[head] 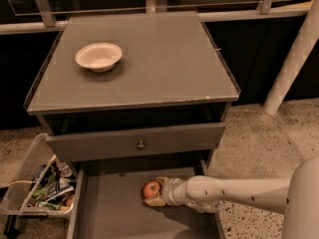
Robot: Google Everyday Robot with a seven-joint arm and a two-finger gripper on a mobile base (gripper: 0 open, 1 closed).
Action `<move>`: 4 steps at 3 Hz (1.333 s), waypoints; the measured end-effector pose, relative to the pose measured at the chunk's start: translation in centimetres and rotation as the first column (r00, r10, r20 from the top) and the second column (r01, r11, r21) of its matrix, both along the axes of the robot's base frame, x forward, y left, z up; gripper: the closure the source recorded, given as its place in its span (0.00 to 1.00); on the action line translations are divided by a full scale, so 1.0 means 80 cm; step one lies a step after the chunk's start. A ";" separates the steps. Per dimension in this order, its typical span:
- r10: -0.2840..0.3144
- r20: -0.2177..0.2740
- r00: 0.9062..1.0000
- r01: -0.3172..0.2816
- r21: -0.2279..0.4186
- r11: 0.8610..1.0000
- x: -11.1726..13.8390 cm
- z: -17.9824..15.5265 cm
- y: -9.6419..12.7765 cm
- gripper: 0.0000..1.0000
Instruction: Place apple into middle drawer
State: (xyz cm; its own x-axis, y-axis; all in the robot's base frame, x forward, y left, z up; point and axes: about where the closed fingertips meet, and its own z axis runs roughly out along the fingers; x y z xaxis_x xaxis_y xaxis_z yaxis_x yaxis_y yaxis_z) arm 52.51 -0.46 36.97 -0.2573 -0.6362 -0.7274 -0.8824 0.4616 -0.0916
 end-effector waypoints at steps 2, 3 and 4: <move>0.000 0.000 1.000 0.000 0.000 1.000 0.000 0.000 0.000 0.36; 0.000 0.000 1.000 0.000 0.000 1.000 0.000 0.000 0.000 0.13; 0.000 0.000 1.000 0.000 0.000 1.000 0.000 0.000 0.000 0.00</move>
Offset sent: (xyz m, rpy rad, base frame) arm 0.0000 0.0000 0.0000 0.0000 0.0000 0.0000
